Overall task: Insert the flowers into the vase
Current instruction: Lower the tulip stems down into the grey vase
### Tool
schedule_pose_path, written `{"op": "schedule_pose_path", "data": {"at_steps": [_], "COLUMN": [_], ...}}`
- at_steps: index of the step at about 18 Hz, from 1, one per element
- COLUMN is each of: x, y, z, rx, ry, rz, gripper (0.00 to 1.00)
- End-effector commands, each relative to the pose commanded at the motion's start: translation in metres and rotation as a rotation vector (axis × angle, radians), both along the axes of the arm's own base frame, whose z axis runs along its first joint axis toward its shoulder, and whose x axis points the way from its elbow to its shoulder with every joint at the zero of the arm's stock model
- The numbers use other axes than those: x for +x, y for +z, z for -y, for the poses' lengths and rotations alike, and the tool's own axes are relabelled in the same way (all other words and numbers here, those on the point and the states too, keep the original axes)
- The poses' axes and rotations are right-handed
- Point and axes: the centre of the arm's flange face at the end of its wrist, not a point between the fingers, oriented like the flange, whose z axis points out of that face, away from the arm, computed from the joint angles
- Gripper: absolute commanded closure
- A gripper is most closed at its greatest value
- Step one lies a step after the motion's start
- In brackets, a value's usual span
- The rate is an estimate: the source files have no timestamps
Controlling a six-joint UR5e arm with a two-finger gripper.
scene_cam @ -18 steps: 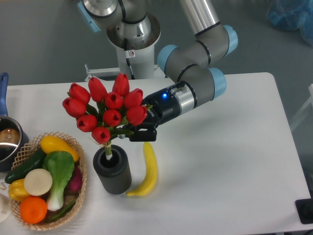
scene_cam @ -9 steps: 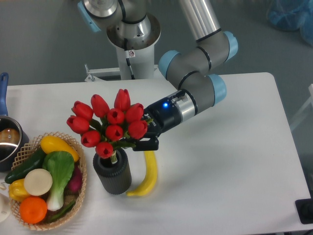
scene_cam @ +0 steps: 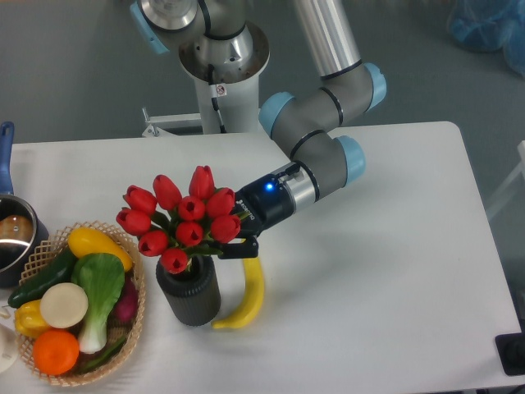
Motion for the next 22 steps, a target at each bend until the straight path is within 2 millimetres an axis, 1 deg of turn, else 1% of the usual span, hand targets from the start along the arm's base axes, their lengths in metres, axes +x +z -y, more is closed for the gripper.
{"op": "schedule_pose_path", "data": {"at_steps": [2, 4, 6, 9, 12, 15, 16, 17, 21, 22], "x": [-0.001, 0.000, -0.002, -0.006, -0.007, -0.006, -0.007, -0.007, -0.006, -0.007], "y": [-0.007, -0.009, -0.017, -0.023, -0.027, -0.028, -0.028, -0.028, -0.029, -0.029], "z": [0.000, -0.001, -0.001, -0.003, -0.004, -0.004, -0.004, -0.004, -0.004, -0.005], "rx": [-0.014, -0.031, -0.052, -0.056, -0.061, -0.061, -0.062, -0.062, -0.064, -0.063], "ry": [0.001, -0.001, 0.000, 0.000, 0.000, -0.002, 0.000, 0.000, -0.002, -0.002], "rz": [0.005, -0.003, -0.004, -0.001, 0.005, 0.005, 0.006, 0.006, 0.009, 0.007], "gripper": [0.70, 0.70, 0.70, 0.70, 0.69, 0.69, 0.67, 0.64, 0.60, 0.57]}}
